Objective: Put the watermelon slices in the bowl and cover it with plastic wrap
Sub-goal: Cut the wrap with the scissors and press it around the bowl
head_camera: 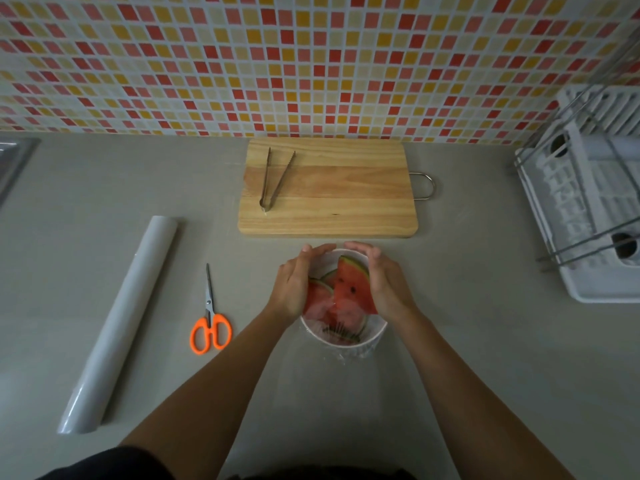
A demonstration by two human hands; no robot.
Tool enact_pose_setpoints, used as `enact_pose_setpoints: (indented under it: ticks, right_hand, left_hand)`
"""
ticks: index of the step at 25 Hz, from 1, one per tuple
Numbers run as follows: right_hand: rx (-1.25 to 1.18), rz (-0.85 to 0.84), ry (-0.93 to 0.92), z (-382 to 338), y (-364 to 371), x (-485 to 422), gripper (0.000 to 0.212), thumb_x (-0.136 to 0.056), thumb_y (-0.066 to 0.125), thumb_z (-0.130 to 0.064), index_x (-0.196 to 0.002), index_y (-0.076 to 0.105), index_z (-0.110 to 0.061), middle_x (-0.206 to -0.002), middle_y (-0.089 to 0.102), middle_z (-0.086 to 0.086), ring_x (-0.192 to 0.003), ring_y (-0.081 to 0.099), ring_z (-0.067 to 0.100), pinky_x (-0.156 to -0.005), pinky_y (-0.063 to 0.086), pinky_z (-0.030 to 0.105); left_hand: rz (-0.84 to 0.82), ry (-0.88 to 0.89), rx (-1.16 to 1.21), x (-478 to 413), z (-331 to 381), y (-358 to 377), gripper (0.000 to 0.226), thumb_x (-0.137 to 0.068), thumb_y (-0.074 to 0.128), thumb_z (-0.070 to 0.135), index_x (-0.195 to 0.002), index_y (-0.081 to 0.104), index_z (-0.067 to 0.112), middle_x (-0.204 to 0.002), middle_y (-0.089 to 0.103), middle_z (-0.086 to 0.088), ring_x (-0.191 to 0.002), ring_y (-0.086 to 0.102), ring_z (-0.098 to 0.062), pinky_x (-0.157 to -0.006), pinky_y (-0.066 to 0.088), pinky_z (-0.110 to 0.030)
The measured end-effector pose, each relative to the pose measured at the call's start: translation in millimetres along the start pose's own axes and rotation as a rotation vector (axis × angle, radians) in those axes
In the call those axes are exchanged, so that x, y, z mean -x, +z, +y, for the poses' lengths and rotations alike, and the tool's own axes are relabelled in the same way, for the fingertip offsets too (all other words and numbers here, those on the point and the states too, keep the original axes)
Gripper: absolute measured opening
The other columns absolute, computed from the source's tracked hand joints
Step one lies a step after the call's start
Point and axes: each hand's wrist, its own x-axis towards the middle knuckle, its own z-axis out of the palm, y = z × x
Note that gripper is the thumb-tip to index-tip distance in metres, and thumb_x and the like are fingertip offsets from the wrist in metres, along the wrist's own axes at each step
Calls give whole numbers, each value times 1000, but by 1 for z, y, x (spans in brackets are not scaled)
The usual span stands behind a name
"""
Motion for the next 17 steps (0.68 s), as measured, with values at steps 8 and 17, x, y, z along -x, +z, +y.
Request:
enact_pose_setpoints:
  ticks: [8, 17]
  right_hand:
    - [302, -72, 30, -6, -16, -11, 93, -69, -7, -85, -89, 61, -24, -93, 60, -9, -91, 56, 12, -75, 37, 25]
    - [-91, -3, 277, 1, 4, -7, 76, -71, 7, -84, -84, 70, -42, -91, 72, 0, -90, 66, 16, -88, 52, 41]
  left_hand:
    - [47, 14, -227, -1, 6, -12, 71, -96, 8, 55, -127, 60, 18, -130, 59, 0, -120, 48, -6, -91, 31, -12]
    - [27, -126, 58, 4, 1, -1, 65, -99, 13, 51, -116, 68, 21, -108, 70, -7, -103, 64, -19, -98, 48, -44]
